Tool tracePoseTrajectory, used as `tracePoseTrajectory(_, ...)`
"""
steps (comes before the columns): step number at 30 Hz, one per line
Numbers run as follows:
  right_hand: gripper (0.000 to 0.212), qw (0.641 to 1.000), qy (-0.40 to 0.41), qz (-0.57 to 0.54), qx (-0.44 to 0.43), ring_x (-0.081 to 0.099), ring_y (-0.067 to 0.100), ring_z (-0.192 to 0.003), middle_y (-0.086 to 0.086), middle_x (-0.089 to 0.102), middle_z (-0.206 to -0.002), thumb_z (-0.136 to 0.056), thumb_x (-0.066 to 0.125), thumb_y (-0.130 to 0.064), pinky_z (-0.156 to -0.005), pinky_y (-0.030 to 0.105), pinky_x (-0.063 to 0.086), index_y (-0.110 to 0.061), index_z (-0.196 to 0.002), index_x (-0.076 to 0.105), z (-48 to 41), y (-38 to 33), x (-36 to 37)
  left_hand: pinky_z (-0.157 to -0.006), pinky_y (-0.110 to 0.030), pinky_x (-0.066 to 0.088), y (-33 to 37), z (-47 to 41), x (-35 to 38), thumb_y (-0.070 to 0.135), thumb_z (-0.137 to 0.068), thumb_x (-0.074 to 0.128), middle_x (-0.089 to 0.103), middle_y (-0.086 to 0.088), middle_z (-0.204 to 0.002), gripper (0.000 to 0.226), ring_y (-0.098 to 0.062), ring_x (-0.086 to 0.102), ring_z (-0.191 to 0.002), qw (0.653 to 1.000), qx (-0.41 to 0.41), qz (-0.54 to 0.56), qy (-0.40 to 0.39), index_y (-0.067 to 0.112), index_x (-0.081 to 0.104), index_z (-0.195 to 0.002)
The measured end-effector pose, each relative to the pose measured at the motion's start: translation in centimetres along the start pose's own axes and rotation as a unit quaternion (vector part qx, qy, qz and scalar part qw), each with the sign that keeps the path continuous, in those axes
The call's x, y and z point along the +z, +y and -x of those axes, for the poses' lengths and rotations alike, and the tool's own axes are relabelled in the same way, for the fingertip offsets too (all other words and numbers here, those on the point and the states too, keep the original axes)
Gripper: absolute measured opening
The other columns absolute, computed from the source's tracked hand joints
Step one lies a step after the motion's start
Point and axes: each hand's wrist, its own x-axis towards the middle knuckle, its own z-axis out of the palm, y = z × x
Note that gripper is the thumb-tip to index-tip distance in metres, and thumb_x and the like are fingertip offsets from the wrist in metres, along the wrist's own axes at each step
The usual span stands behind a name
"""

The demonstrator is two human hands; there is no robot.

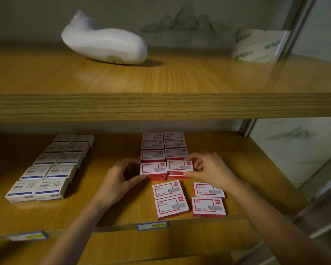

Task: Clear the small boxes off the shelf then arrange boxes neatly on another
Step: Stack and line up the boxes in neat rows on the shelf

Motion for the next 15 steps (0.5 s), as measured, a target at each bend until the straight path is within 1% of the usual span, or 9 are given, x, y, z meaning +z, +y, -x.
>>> tracePoseTrajectory(2, 0.046, 1.000, -0.003, 0.012, -0.011, 0.055, 0.003, -0.084, -0.007, 0.057, -0.115, -0.075, 0.069, -0.037, -0.072, 0.018, 0.049, -0.025, -0.116, 0.054, 0.4, -0.2, -0.3, -0.074, -0.015, 0.044, 0.4, 0.4, 0.1, 0.031, -0.074, 0.069, 0.054, 0.004, -0.115, 0.048, -0.007, 0.052, -0.098, 1.000, -0.005, -0.007, 0.021, 0.022, 0.050, -0.117)
tracePoseTrajectory(4, 0.046, 0.999, 0.002, 0.030, -0.020, 0.053, 0.002, -0.089, -0.011, 0.052, -0.117, -0.078, 0.063, -0.042, -0.076, 0.021, 0.049, -0.028, -0.119, 0.051, 1.2, -0.5, -1.0, -0.070, -0.013, 0.042, 1.0, 1.1, -0.2, 0.040, -0.070, 0.068, 0.054, 0.009, -0.113, 0.051, -0.004, 0.051, -0.096, 0.999, 0.006, 0.006, 0.046, 0.027, 0.051, -0.117)
tracePoseTrajectory(5, 0.044, 0.999, 0.010, 0.035, -0.022, 0.052, 0.001, -0.091, -0.013, 0.049, -0.116, -0.080, 0.061, -0.043, -0.077, 0.021, 0.048, -0.028, -0.120, 0.051, 1.8, -0.5, -1.3, -0.068, -0.013, 0.043, 1.4, 1.7, -0.4, 0.045, -0.069, 0.065, 0.055, 0.012, -0.109, 0.048, -0.002, 0.052, -0.094, 0.998, 0.021, 0.016, 0.051, 0.032, 0.052, -0.113)
tracePoseTrajectory(7, 0.037, 0.999, 0.033, 0.030, -0.024, 0.049, -0.001, -0.093, -0.018, 0.047, -0.111, -0.081, 0.058, -0.042, -0.080, 0.021, 0.046, -0.030, -0.115, 0.053, 3.5, -0.5, -2.0, -0.069, -0.012, 0.043, 2.4, 3.1, -0.7, 0.056, -0.066, 0.059, 0.056, 0.020, -0.103, 0.039, 0.004, 0.051, -0.094, 0.997, 0.058, 0.006, 0.042, 0.043, 0.054, -0.102)
tracePoseTrajectory(9, 0.028, 0.998, 0.047, 0.018, -0.024, 0.048, -0.005, -0.092, -0.024, 0.047, -0.104, -0.079, 0.059, -0.041, -0.080, 0.019, 0.045, -0.033, -0.106, 0.056, 5.5, -0.3, -2.7, -0.075, -0.013, 0.042, 3.1, 4.5, -0.3, 0.065, -0.067, 0.053, 0.054, 0.027, -0.102, 0.034, 0.008, 0.049, -0.098, 0.996, 0.082, -0.030, 0.019, 0.048, 0.054, -0.097)
tracePoseTrajectory(10, 0.026, 0.999, 0.044, 0.012, -0.019, 0.048, -0.006, -0.093, -0.027, 0.047, -0.101, -0.078, 0.059, -0.042, -0.078, 0.017, 0.046, -0.035, -0.102, 0.055, 6.5, -0.2, -2.9, -0.079, -0.013, 0.042, 3.2, 5.2, 0.1, 0.071, -0.068, 0.050, 0.052, 0.030, -0.103, 0.037, 0.010, 0.047, -0.101, 0.995, 0.088, -0.047, 0.005, 0.050, 0.054, -0.098)
tracePoseTrajectory(12, 0.029, 1.000, 0.029, 0.003, -0.005, 0.048, -0.007, -0.096, -0.027, 0.048, -0.098, -0.072, 0.057, -0.052, -0.073, 0.016, 0.049, -0.037, -0.097, 0.054, 8.2, 0.0, -3.1, -0.085, -0.014, 0.041, 3.2, 6.4, 1.2, 0.081, -0.066, 0.040, 0.047, 0.033, -0.106, 0.056, 0.009, 0.042, -0.105, 0.990, 0.097, -0.099, -0.024, 0.048, 0.054, -0.109)
tracePoseTrajectory(14, 0.044, 1.000, 0.012, 0.014, -0.009, 0.043, -0.010, -0.102, -0.030, 0.046, -0.100, -0.063, 0.046, -0.066, -0.075, 0.011, 0.045, -0.042, -0.100, 0.053, 9.5, 0.5, -2.8, -0.090, -0.016, 0.040, 2.9, 7.3, 2.0, 0.083, -0.065, 0.028, 0.046, 0.026, -0.113, 0.072, 0.004, 0.039, -0.107, 0.980, 0.093, -0.173, -0.035, 0.044, 0.049, -0.122)
tracePoseTrajectory(15, 0.050, 1.000, 0.001, 0.021, -0.015, 0.039, -0.013, -0.106, -0.032, 0.043, -0.102, -0.061, 0.042, -0.070, -0.077, 0.010, 0.043, -0.044, -0.104, 0.051, 10.1, 0.7, -2.5, -0.088, -0.017, 0.040, 2.8, 7.5, 2.3, 0.081, -0.067, 0.025, 0.049, 0.021, -0.114, 0.074, 0.000, 0.041, -0.107, 0.974, 0.094, -0.201, -0.038, 0.042, 0.049, -0.124)
